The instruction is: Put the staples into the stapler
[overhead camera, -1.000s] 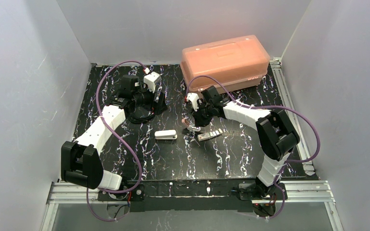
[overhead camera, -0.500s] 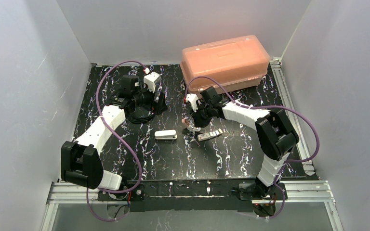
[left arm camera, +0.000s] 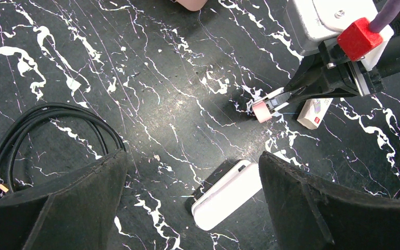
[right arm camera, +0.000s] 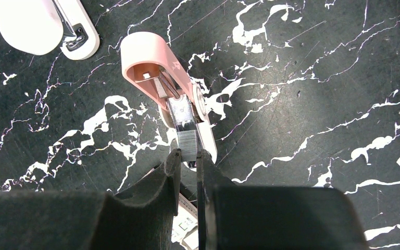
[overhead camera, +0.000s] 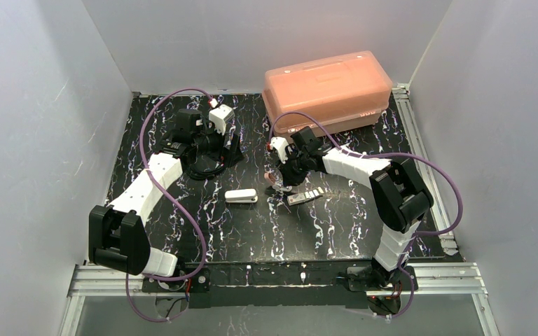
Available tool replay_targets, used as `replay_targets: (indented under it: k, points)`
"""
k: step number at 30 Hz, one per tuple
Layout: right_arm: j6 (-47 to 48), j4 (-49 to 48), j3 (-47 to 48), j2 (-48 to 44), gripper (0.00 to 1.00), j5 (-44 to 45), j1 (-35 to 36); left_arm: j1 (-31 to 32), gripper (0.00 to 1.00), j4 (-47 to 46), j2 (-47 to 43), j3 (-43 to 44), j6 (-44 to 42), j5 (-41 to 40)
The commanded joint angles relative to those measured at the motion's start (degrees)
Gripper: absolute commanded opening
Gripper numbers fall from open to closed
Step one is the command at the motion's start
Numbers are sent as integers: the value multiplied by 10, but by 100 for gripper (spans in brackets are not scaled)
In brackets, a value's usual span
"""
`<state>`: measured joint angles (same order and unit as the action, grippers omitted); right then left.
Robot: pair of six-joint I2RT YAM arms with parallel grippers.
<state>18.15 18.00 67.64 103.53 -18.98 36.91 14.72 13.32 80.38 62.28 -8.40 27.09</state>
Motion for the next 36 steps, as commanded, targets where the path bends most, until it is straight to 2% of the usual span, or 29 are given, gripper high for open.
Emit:
replay_targets:
  k: [1,36]
  points:
    - [-3,-1,0,5,14,5,3,-4,95,4,-14,1,-6,13]
    - [2,6,3,11,14,9,3,-3,95,5,-15,-2,-9,12]
